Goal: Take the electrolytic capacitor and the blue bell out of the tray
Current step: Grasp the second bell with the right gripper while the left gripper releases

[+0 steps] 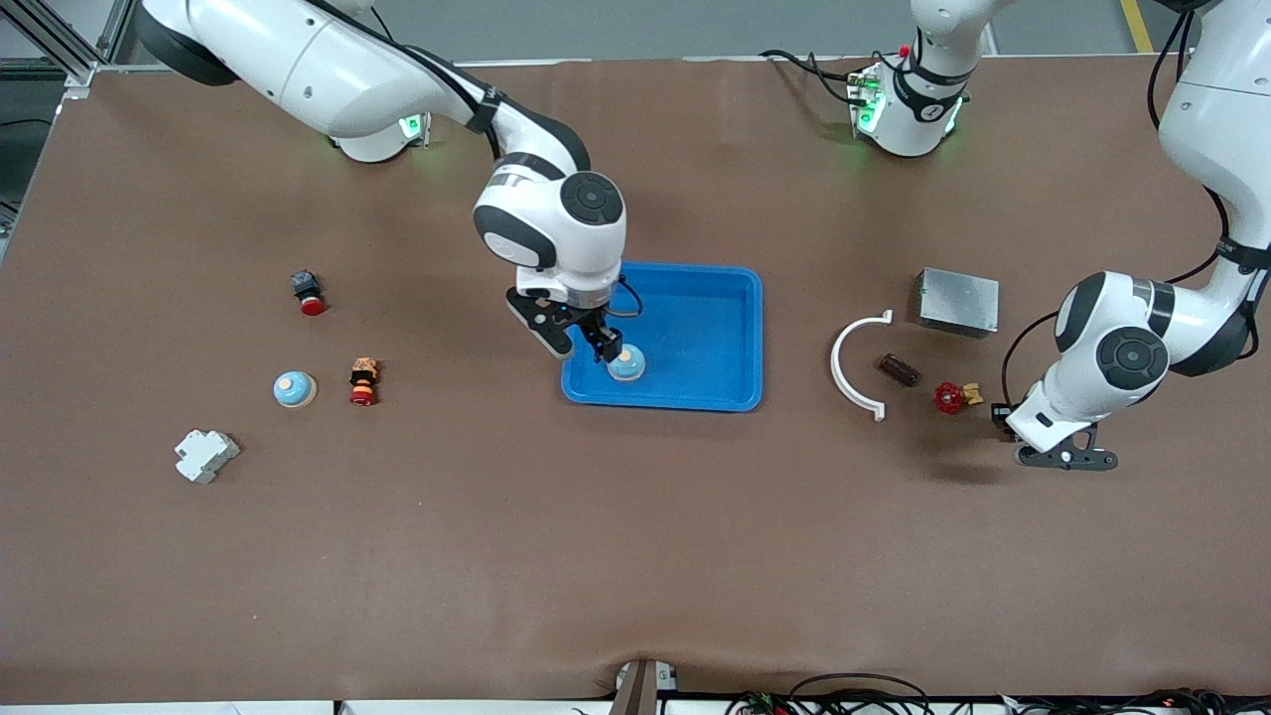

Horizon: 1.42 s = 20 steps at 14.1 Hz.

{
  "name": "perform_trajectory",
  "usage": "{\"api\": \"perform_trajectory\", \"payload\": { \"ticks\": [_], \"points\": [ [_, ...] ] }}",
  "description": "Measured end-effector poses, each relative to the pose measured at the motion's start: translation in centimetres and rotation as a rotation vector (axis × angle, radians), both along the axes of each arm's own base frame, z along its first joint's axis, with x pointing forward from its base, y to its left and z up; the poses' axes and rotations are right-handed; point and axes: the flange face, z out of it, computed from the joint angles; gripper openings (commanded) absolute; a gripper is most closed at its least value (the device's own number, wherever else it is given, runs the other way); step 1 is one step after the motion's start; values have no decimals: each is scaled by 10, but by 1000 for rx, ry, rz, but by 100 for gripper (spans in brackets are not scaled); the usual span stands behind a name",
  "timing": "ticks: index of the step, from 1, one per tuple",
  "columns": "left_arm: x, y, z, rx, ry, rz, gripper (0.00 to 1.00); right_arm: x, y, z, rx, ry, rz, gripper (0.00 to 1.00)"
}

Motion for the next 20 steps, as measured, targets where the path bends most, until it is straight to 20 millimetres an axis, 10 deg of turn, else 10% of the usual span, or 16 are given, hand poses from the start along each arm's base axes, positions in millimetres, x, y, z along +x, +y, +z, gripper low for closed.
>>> {"api": "perform_trajectory", "payload": {
  "ticks": [9,10,11,12,20],
  "points": [
    [6,-16,6,-28,-49,-29,0,-5,43,-41,63,-36,-57,100],
    [6,-16,6,-30,-53,-30,11,-6,44,-48,61,-32,-60,100],
    [7,-17,7,-33,-59,-31,88,-6,45,-54,59,-27,-65,100],
    [7,-17,8,-36,-66,-32,100,-5,46,-59,58,-23,-69,100],
    [13,-27,20,-62,-114,85,100,2,50,-76,51,-24,-80,100]
  ]
}}
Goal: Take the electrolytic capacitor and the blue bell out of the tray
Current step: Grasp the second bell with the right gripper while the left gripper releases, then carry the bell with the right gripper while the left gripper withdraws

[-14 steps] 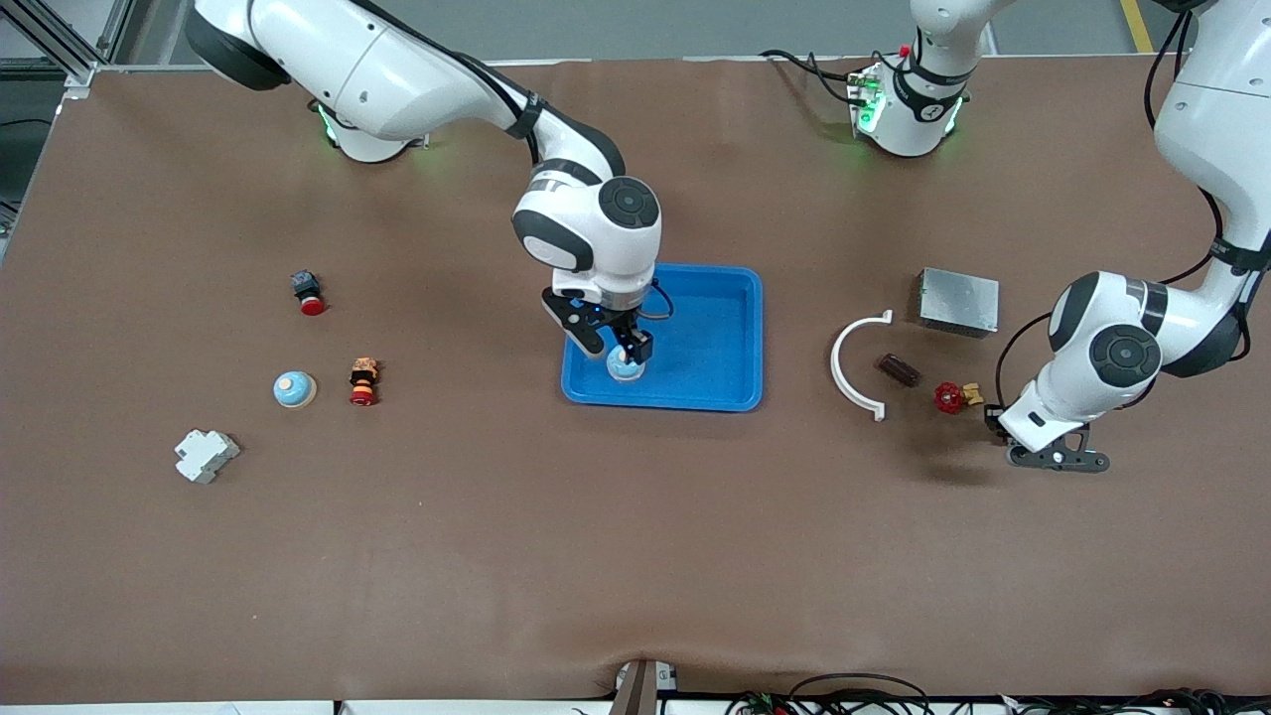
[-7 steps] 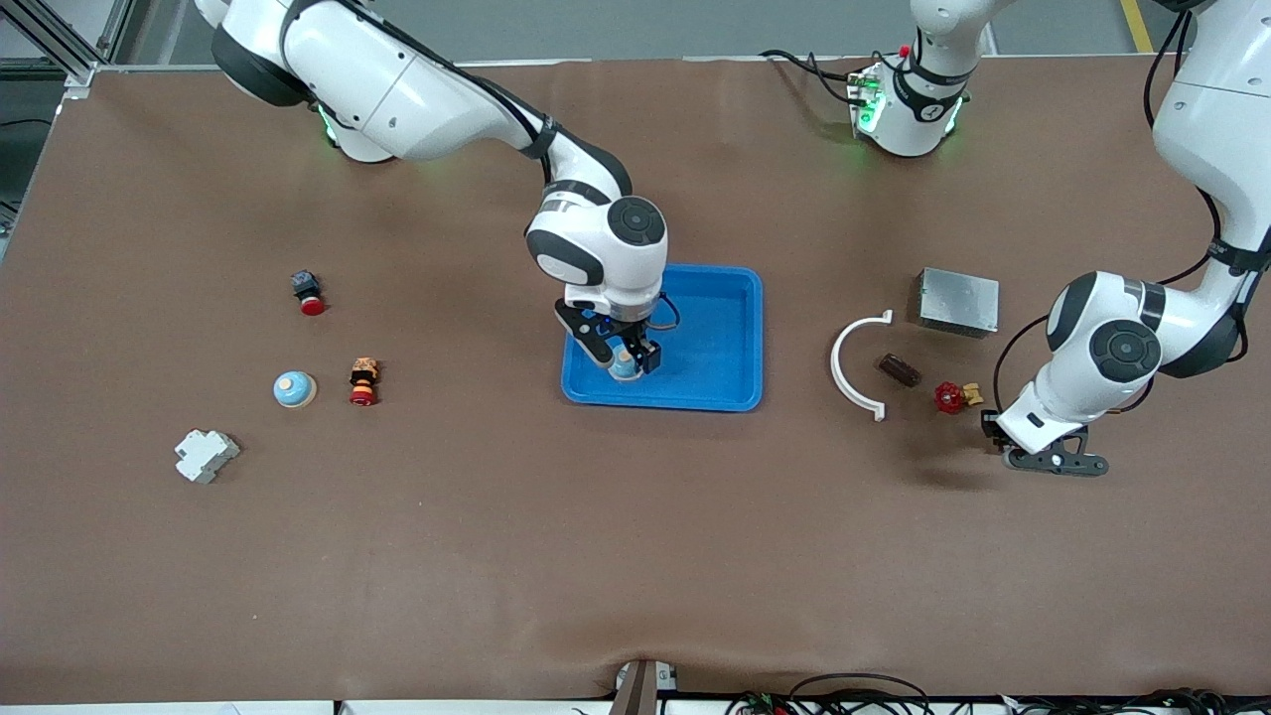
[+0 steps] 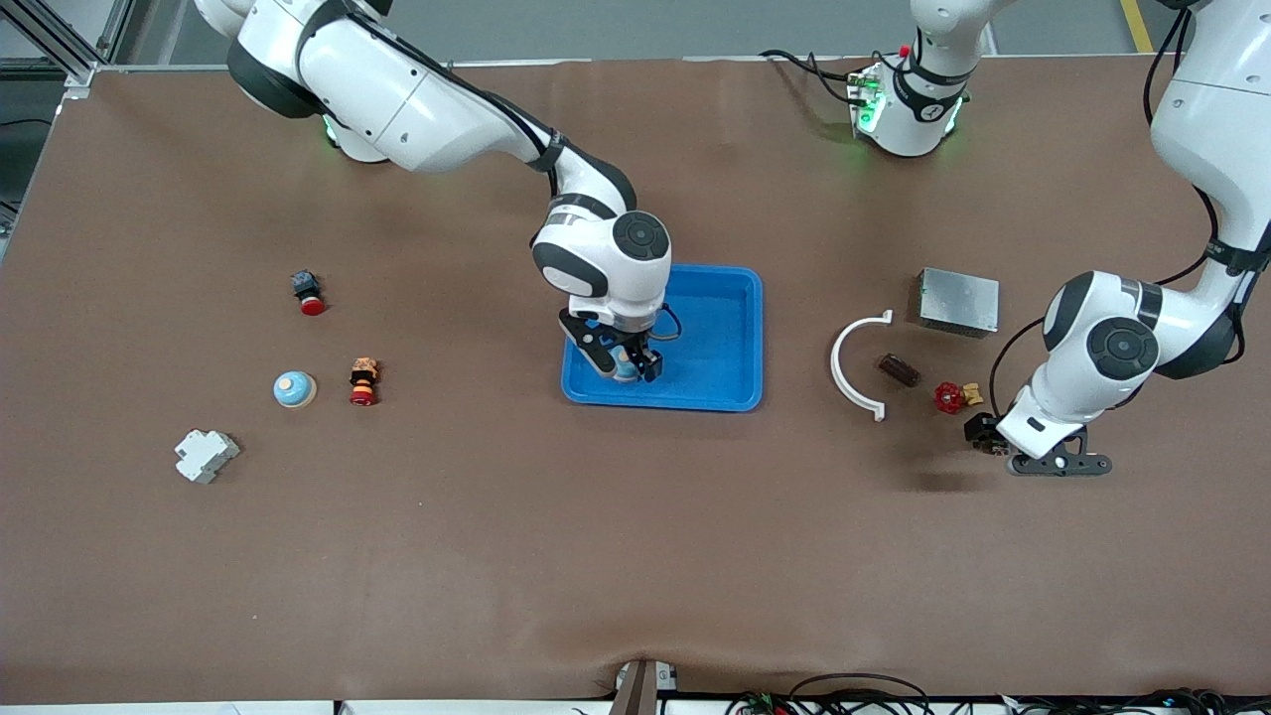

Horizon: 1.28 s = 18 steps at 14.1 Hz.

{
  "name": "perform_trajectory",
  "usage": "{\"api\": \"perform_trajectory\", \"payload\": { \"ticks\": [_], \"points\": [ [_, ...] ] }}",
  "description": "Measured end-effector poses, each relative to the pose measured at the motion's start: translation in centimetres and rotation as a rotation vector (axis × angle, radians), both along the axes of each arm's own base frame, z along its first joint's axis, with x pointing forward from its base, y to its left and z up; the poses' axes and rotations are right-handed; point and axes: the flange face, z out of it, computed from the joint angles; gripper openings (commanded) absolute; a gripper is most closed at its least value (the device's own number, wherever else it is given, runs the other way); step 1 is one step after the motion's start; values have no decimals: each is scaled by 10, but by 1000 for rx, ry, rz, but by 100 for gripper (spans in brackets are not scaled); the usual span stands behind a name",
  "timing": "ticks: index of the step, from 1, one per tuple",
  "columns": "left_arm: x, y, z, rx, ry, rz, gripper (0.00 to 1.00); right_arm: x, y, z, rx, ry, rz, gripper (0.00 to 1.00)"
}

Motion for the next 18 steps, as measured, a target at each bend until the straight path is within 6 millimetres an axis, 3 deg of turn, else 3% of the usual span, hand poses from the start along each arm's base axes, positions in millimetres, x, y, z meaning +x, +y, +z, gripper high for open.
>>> {"api": "perform_trajectory", "payload": {
  "ticks": [1,3,4,5,8,13,16,18],
  "points": [
    [4,3,8,-1,-9,15,100,0,0,0,0,0,1,96],
    [15,10,37,32,2,49,100,0,1,1,1,-1,0,47],
    [23,9,59,58,25,66,100,0,1,1,1,-2,1,9],
    [31,3,85,74,46,83,100,0,1,1,1,-2,0,0],
    [48,-11,149,54,62,137,100,2,2,3,5,-6,-2,0],
    [57,-11,210,78,90,187,100,-5,9,11,-2,9,5,0],
    [55,-25,240,79,99,183,100,-16,21,41,-35,62,23,0],
    [53,-30,256,65,84,187,100,-12,13,64,-59,107,42,0]
  ]
}}
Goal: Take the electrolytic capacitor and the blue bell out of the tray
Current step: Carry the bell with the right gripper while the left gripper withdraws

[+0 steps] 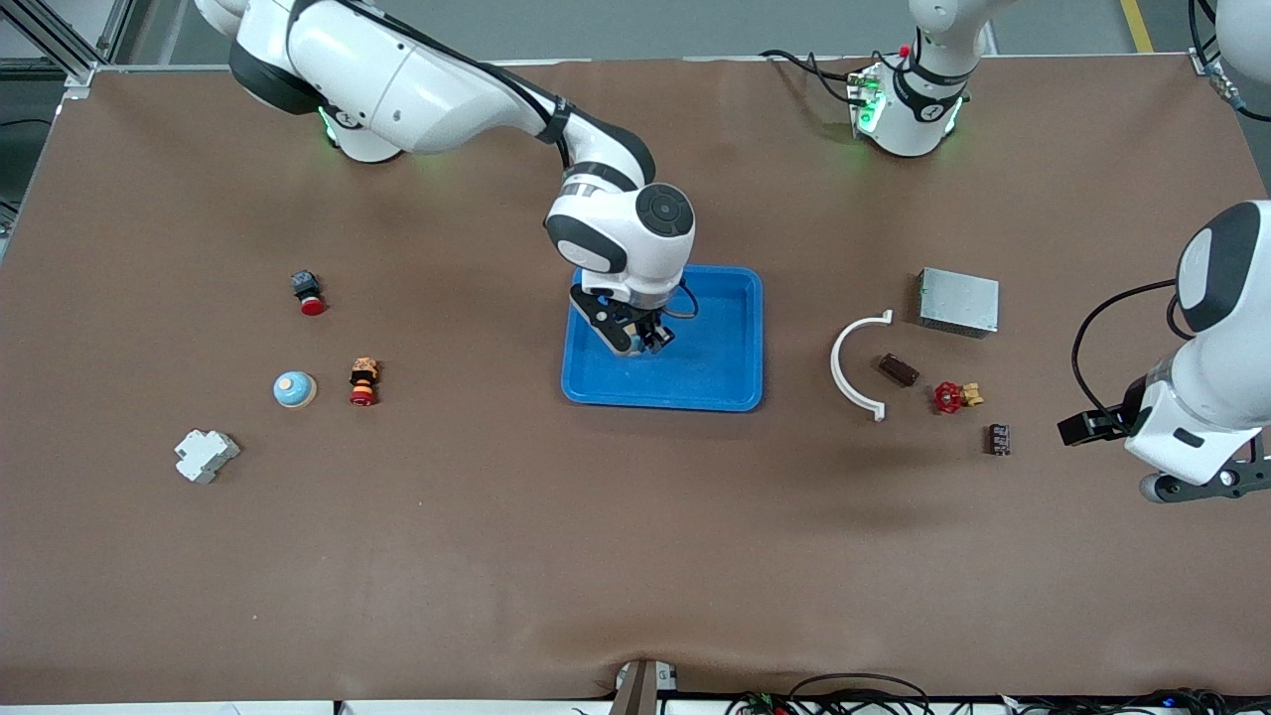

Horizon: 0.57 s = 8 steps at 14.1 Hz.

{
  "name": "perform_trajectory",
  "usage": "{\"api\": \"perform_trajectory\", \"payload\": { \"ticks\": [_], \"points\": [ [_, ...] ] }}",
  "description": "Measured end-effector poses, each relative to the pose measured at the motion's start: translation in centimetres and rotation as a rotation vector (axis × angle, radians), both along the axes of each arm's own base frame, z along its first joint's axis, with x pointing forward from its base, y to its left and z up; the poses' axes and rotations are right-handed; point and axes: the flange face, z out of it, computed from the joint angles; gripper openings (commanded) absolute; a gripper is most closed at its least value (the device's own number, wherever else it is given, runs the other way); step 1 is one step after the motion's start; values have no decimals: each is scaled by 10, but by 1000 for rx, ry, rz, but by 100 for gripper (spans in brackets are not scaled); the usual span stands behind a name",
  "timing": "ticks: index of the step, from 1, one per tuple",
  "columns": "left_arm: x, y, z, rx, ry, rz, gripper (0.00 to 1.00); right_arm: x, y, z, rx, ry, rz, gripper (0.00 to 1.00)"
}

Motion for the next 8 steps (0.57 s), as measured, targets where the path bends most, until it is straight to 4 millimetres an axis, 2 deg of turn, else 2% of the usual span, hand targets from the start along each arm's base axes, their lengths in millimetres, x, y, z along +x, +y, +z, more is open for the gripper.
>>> {"api": "perform_trajectory", "payload": {
  "ticks": [2,5,8],
  "points": [
    [-5,-5,25,-37,-22,17,100,13,-22,22,-27,57,36,0],
    [-15,-9,57,-84,-21,44,100,40,-68,50,-54,145,93,0],
    [-20,-13,76,-91,-39,46,100,81,-130,75,-22,182,140,0]
  ]
}}
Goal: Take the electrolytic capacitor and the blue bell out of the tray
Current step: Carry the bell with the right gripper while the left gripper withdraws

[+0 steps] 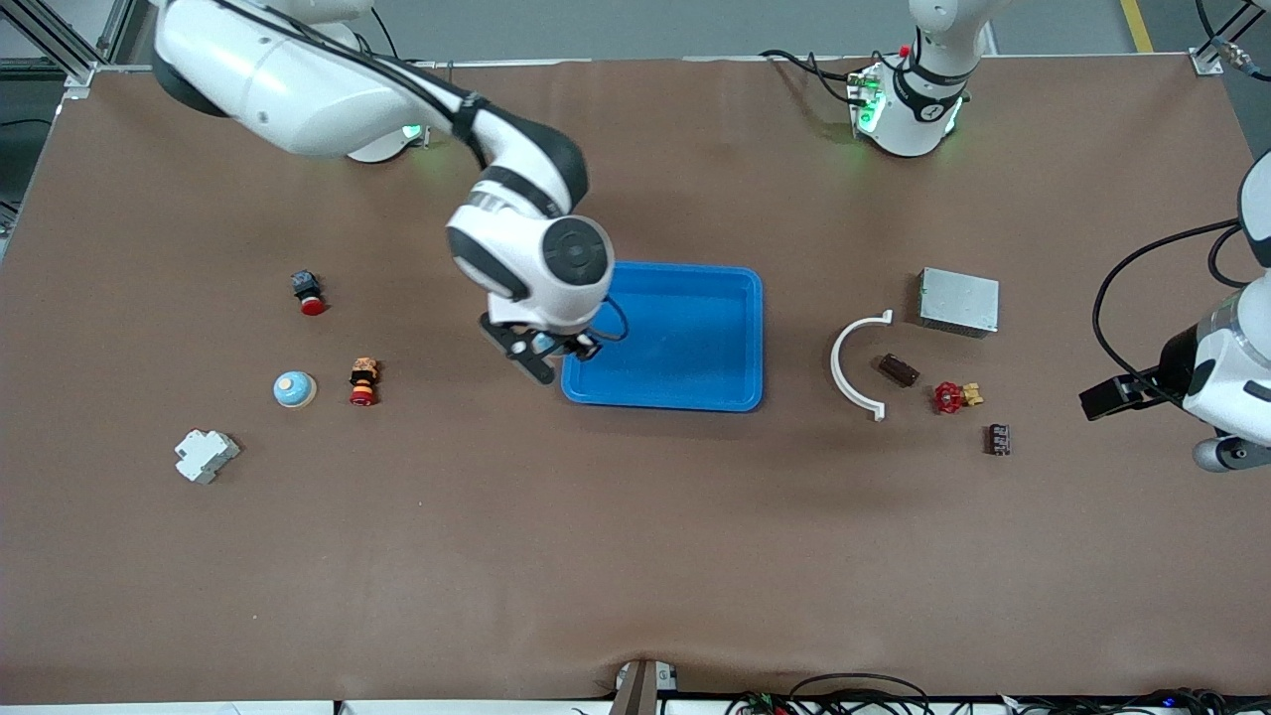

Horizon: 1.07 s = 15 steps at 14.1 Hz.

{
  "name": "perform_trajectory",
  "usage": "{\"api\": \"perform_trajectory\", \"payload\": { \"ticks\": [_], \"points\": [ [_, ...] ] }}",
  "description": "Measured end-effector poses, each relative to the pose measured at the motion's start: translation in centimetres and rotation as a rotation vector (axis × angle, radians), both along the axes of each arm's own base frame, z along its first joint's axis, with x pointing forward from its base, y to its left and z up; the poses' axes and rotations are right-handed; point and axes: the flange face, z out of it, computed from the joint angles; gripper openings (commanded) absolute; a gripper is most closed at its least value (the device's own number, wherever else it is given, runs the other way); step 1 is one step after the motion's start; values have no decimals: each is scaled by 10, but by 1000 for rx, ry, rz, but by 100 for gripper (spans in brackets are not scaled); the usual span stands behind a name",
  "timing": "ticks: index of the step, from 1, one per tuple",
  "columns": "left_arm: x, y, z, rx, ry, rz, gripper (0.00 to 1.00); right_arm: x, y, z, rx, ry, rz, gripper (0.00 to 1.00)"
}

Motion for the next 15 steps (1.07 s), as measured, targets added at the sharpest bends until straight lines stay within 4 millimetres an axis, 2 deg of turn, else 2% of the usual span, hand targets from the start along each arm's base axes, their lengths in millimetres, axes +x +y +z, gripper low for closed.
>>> {"api": "perform_trajectory", "payload": {
  "ticks": [4,9,11,13,15],
  "points": [
    [-17,-13,28,-28,14,-44,100,37,-95,9,22,21,84,0],
    [-31,-7,51,-3,17,-83,100,63,-224,18,64,41,208,0],
    [-45,-8,63,-11,56,-115,100,73,-260,21,89,31,241,0],
    [-54,-1,74,-48,64,-126,100,80,-285,20,113,6,282,0],
    [-62,3,85,-77,56,-140,100,82,-311,10,132,-30,322,0]
  ]
}}
